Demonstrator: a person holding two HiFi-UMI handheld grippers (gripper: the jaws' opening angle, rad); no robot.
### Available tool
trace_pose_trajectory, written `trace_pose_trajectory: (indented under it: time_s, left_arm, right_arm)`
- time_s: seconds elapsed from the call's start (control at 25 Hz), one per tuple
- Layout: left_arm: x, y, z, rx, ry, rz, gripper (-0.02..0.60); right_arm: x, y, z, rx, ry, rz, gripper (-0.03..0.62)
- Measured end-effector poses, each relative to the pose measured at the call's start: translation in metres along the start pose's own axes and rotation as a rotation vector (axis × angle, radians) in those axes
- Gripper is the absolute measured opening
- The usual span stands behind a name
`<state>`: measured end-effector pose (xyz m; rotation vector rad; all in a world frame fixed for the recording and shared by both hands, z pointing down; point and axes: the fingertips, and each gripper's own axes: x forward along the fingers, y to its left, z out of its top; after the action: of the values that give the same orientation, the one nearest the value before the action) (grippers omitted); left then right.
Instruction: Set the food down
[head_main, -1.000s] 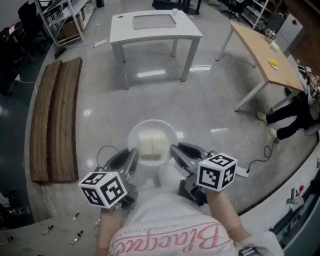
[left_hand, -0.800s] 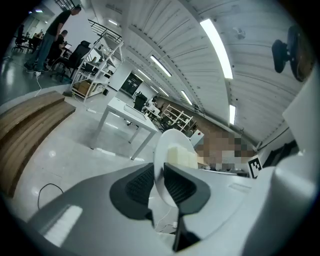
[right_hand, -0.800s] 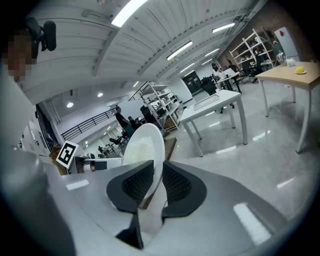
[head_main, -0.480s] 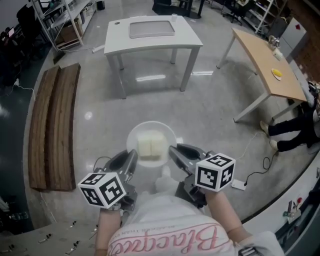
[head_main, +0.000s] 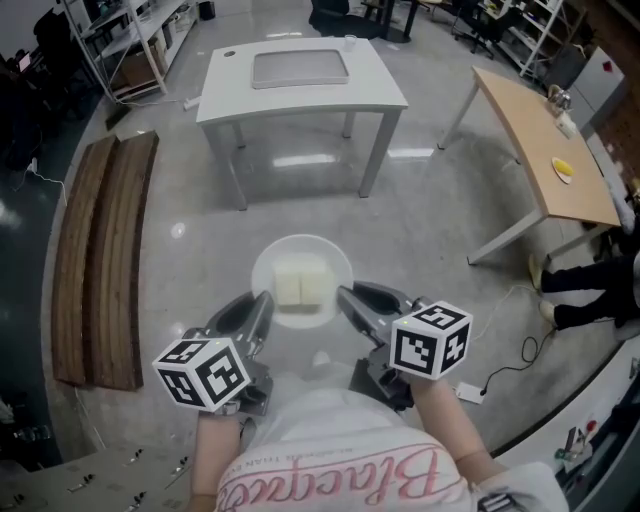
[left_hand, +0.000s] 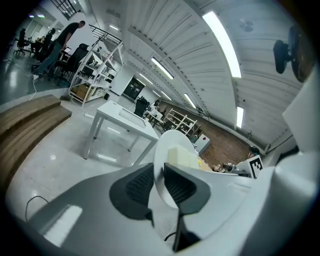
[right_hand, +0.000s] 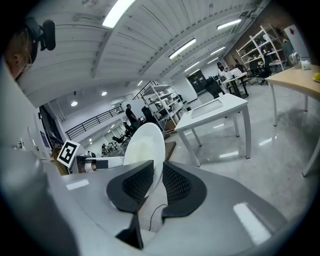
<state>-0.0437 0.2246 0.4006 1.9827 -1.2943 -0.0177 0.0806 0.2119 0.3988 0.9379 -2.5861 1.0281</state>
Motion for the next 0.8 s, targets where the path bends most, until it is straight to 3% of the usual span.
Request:
trace_pose_trajectory:
  time_s: [0.8]
  left_arm:
    - [0.078, 0.008, 0.031, -0.034, 0.028, -0.028, 0.064]
  right_arm:
    - [0.024, -0.06, 0.046, 0.048, -0.017, -0.034, 0.058]
